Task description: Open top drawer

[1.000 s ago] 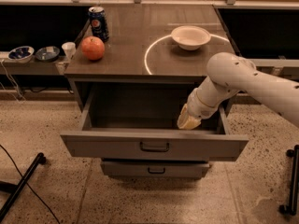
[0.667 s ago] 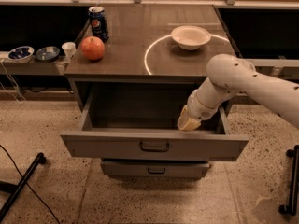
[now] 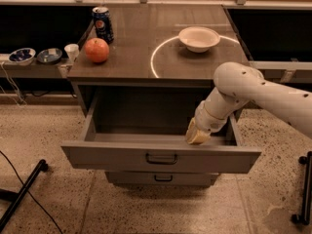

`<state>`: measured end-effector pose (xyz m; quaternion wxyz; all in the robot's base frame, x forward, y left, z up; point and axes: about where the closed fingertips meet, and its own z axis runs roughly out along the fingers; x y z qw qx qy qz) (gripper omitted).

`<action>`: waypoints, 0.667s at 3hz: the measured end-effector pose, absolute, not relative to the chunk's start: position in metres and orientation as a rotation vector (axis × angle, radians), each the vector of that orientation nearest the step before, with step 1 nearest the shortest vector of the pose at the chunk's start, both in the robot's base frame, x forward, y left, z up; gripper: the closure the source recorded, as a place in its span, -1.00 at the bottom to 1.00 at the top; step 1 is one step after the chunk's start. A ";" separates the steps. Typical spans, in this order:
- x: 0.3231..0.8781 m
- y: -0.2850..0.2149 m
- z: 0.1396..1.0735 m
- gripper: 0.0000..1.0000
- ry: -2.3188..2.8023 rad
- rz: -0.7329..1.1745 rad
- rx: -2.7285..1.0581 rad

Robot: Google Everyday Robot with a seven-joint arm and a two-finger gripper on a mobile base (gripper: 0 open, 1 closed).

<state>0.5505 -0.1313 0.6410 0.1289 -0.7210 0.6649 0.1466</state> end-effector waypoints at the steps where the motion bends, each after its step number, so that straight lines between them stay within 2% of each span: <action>1: 0.512 -0.112 0.631 1.00 1.928 0.580 -2.199; 2: 0.497 -0.104 0.630 1.00 1.920 0.644 -2.235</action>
Offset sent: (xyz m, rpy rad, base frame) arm -0.0695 0.0359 -0.0090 -0.0003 0.2222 0.1364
